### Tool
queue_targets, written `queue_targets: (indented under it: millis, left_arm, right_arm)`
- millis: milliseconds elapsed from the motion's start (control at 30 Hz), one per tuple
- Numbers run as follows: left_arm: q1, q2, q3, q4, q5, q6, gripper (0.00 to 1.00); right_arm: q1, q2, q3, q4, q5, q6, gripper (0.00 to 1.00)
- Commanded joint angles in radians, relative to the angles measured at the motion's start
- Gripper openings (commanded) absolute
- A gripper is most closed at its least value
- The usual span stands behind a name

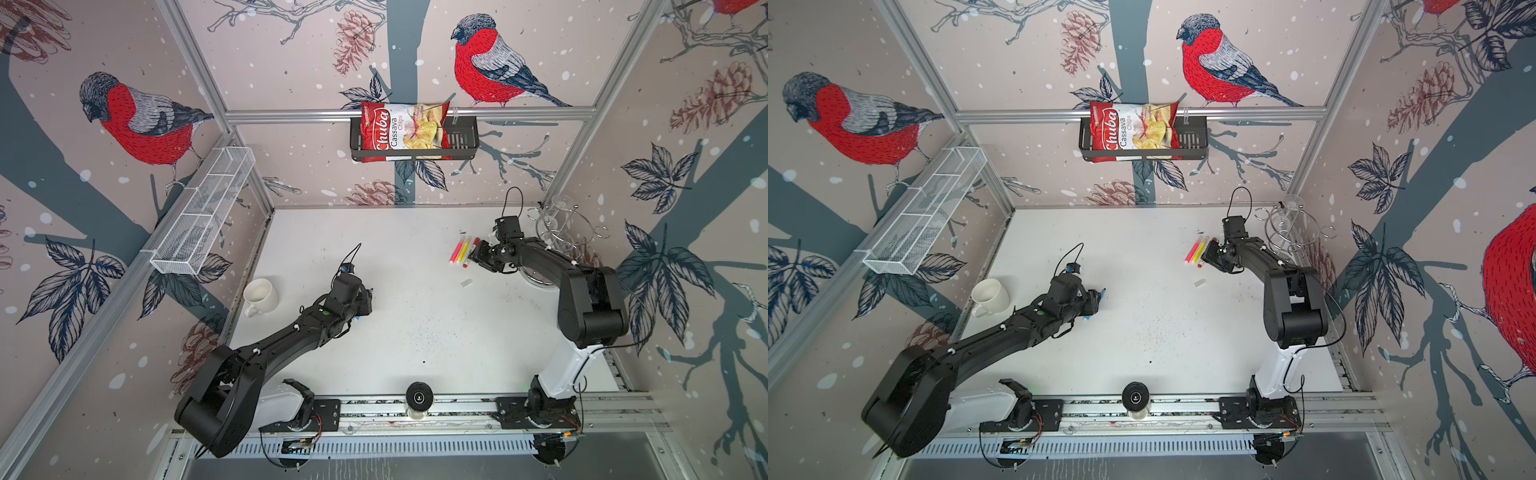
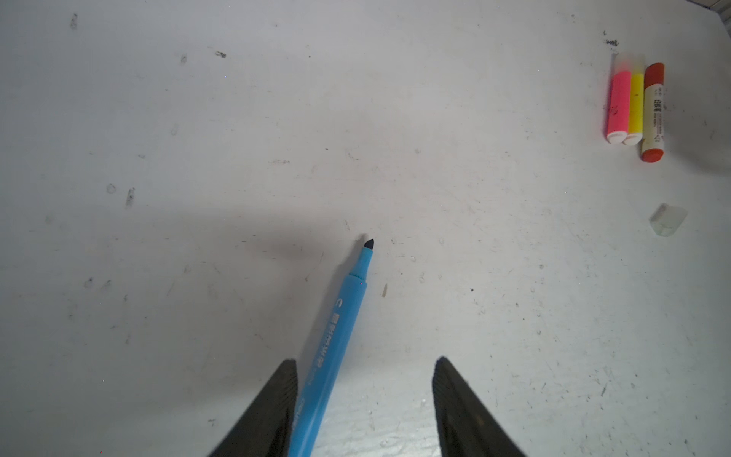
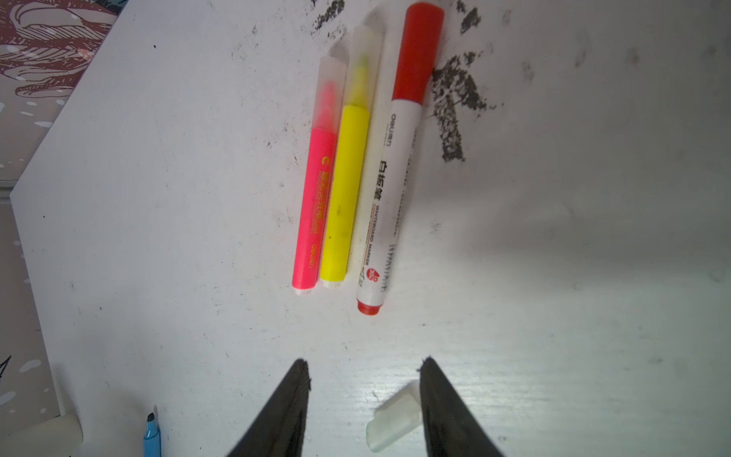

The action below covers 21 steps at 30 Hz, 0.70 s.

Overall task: Insert pens into pen caps
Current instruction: Pick up a pen from the center of the table.

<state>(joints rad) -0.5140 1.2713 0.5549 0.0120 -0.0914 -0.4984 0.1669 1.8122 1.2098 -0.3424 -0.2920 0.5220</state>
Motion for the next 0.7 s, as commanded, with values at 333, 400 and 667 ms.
queue_targets:
  millis: [333, 400, 667]
  left_arm:
    - [0.003, 0.145, 0.058, -0.048, -0.029, -0.010, 0.54]
    - [0.002, 0.159, 0.057, -0.044, -0.028, -0.010, 0.54]
    - [0.003, 0.214, 0.058, -0.029, -0.007, -0.016, 0.48]
  right_arm:
    - [0.000, -0.047, -0.089, 0.073, -0.038, 0.005, 0.47]
    - [0.000, -0.053, -0.095, 0.077, -0.042, 0.005, 0.47]
    - [0.002, -0.076, -0.121, 0.092, -0.054, 0.012, 0.46]
